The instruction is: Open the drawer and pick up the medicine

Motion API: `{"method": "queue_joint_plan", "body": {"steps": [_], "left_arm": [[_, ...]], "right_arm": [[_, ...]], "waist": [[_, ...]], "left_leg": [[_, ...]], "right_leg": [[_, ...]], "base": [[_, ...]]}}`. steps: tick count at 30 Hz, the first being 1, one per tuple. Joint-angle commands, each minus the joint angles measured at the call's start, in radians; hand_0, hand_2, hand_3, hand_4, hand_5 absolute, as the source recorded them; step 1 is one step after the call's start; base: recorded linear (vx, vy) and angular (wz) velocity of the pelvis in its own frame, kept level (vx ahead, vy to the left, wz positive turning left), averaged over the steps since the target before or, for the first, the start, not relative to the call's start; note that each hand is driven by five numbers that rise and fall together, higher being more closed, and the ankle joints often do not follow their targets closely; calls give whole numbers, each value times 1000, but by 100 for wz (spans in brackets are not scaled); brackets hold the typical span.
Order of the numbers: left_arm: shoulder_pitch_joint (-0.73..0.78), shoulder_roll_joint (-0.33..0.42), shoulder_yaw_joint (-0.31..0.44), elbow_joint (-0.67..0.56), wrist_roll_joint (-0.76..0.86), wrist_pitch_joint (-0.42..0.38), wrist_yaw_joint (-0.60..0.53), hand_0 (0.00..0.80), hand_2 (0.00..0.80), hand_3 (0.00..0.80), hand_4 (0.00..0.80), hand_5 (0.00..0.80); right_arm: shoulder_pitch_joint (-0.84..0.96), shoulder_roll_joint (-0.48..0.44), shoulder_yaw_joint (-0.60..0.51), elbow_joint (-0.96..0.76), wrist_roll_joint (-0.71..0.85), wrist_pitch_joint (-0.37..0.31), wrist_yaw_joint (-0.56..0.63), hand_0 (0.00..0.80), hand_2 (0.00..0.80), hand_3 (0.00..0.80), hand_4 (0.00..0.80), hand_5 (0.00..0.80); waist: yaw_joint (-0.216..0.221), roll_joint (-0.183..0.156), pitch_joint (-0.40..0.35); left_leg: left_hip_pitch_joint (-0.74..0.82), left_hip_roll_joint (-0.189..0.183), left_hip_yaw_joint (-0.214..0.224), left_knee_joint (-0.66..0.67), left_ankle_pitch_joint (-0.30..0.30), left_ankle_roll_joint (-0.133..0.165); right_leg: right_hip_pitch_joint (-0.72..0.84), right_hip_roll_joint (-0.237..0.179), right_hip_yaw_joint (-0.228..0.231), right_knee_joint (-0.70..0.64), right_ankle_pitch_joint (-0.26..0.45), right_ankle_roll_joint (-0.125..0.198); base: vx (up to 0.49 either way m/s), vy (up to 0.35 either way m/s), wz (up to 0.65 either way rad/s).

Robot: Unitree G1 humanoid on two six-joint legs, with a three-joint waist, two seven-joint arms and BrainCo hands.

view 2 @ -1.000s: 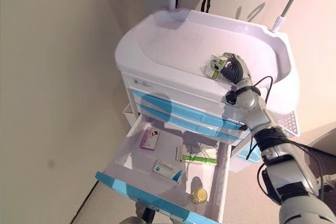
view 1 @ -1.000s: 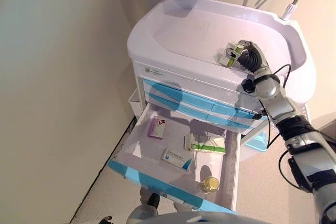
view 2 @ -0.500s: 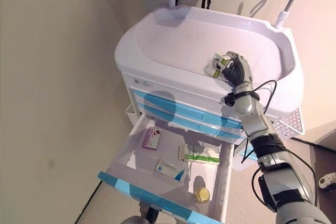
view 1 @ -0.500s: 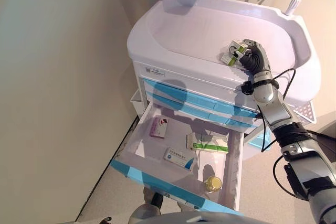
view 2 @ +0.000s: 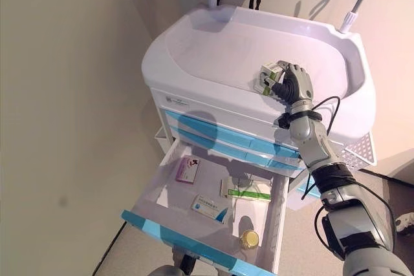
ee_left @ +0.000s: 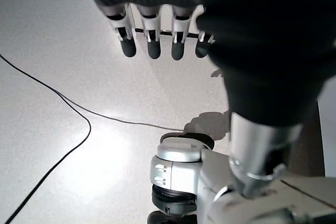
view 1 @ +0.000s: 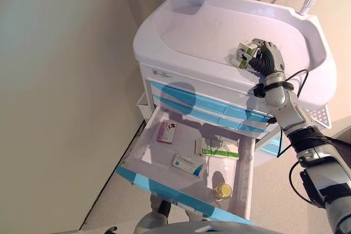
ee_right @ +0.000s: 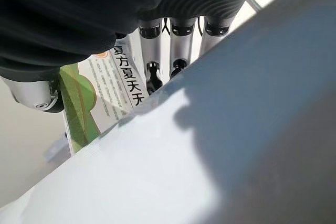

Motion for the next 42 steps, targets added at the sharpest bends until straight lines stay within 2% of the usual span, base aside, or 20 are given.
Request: {"method": "queue_joint_plan", "body": {"steps": [1,22,42], "left_arm": [[-48,4,-2,45,16,-2,20,0,0,0,0,0],[-52,15,-36,49,-29,2,40,0,0,0,0,0],[-59,19,-39,60,-29,4,51,0,0,0,0,0]], "right_arm": [[-40,-45,86,86,-55,42,-16,800,800,800,800,800],[-323,-62,117,312,94,63,-97,800,800,800,800,800],[-404,-113,164,359,90,74,-101,800,800,800,800,800]], "waist": [[24,-18,17],[45,-30,13],[47,-46,11]], "left_leg": [[18,-58,-20,39,-91,44],[14,-61,-21,40,-90,43],[16,-61,-30,42,-91,38]], "right_leg": [[-63,-52,6,91,39,60],[-64,-51,3,86,45,61],[-61,-49,-6,83,47,62]], "base": [[0,0,0],[2,0,-1],[1,0,1]]}}
